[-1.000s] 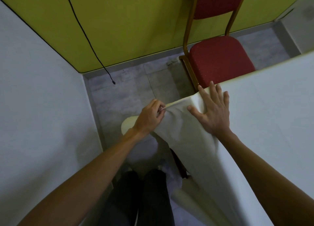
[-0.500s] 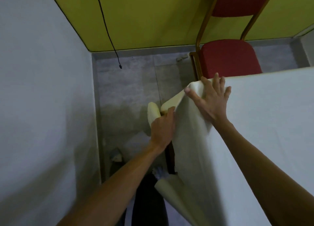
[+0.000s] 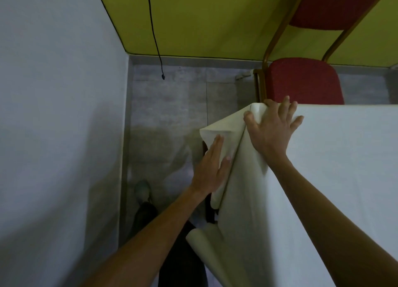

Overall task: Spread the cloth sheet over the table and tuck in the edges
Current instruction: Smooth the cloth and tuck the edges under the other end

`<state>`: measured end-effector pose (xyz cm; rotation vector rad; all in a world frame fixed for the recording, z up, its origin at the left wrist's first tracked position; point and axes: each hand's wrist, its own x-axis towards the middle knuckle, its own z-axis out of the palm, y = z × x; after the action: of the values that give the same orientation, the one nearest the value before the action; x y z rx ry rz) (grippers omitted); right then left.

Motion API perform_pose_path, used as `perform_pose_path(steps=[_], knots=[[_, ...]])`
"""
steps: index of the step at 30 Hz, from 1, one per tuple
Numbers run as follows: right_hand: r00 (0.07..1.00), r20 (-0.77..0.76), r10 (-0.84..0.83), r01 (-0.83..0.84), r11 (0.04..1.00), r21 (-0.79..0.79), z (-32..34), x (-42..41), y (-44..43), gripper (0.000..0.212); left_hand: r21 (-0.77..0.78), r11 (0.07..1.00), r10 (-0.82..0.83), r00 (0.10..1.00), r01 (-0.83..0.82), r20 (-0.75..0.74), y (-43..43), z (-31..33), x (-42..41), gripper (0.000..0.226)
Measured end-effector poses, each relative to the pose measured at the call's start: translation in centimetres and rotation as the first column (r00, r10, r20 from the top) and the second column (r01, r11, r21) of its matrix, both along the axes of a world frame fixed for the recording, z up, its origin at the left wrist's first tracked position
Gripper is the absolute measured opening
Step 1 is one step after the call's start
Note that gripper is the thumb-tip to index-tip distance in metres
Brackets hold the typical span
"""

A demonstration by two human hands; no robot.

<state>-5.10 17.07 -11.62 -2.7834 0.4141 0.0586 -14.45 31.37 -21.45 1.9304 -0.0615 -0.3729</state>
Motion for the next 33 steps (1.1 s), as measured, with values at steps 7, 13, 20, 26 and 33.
perform_pose_path(steps=[7, 13, 20, 26, 33], knots=[[0.999, 0.039, 0.002, -0.002, 1.0, 0.007, -0.3, 0.0, 0.0, 0.064, -0.119, 0.993, -0.009, 0.991, 0.025, 0.131, -2.7, 1.4, 9.0, 0.055], [0.999, 0.045, 0.014, -0.014, 1.0, -0.006, -0.6, 0.1, -0.3, 0.061, -0.255, 0.952, 0.146, 0.983, -0.17, -0.11, -5.0, -2.8, 5.7, 0.053], [0.999, 0.05, 0.013, -0.013, 1.0, 0.006, -0.8, 0.2, -0.3, 0.061, -0.278, 0.915, 0.238, 0.947, -0.292, -0.214, -2.1, -4.0, 6.6, 0.052], [0.998, 0.064, 0.004, -0.005, 1.0, 0.016, -0.6, 0.1, 0.0, 0.062, -0.318, 0.948, 0.062, 0.987, -0.012, 0.148, -3.4, 2.7, 13.3, 0.051], [0.998, 0.058, 0.003, -0.003, 1.0, 0.003, -0.7, 0.1, 0.0, 0.061, -0.156, 0.987, -0.02, 0.997, 0.031, 0.07, -4.0, -2.7, 10.5, 0.047]])
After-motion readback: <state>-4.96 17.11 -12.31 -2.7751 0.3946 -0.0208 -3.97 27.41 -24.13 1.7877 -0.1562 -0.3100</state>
